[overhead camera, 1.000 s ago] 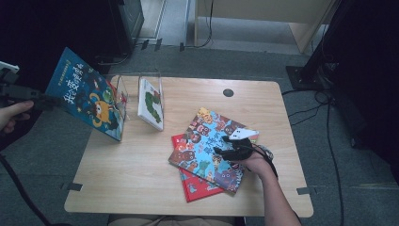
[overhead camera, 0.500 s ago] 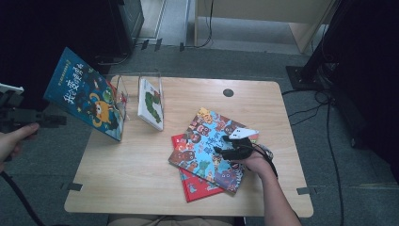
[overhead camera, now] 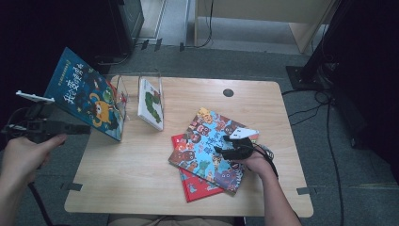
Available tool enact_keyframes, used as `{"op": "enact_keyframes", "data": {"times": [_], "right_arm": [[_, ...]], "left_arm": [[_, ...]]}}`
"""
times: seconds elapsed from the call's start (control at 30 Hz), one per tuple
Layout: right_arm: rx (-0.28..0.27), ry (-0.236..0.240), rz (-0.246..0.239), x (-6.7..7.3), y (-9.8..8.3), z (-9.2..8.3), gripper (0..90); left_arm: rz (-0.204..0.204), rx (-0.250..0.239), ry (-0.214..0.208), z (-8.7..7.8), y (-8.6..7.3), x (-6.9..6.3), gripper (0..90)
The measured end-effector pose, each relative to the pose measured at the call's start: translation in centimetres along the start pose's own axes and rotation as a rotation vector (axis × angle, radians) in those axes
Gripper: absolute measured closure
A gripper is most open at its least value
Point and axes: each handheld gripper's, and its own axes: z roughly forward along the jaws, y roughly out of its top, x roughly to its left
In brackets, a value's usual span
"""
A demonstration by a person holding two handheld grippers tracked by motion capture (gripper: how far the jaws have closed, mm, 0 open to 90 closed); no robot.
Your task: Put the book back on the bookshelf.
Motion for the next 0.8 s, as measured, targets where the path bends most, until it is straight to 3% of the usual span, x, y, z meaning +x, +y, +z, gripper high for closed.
{"op": "enact_keyframes", "data": {"times": [0.53, 0.8], "right_arm": [[0.007, 0.001, -0.005, 0.1, -0.1, 0.0, 34.0], [0.004, -0.001, 0.0, 0.1, -0.2, -0.2, 33.9]], "left_arm": [[0.071, 0.049, -0.031, 6.1, -0.1, -2.2, 51.0], [0.111, 0.06, -0.023, 8.5, 0.1, -2.8, 50.6]]}}
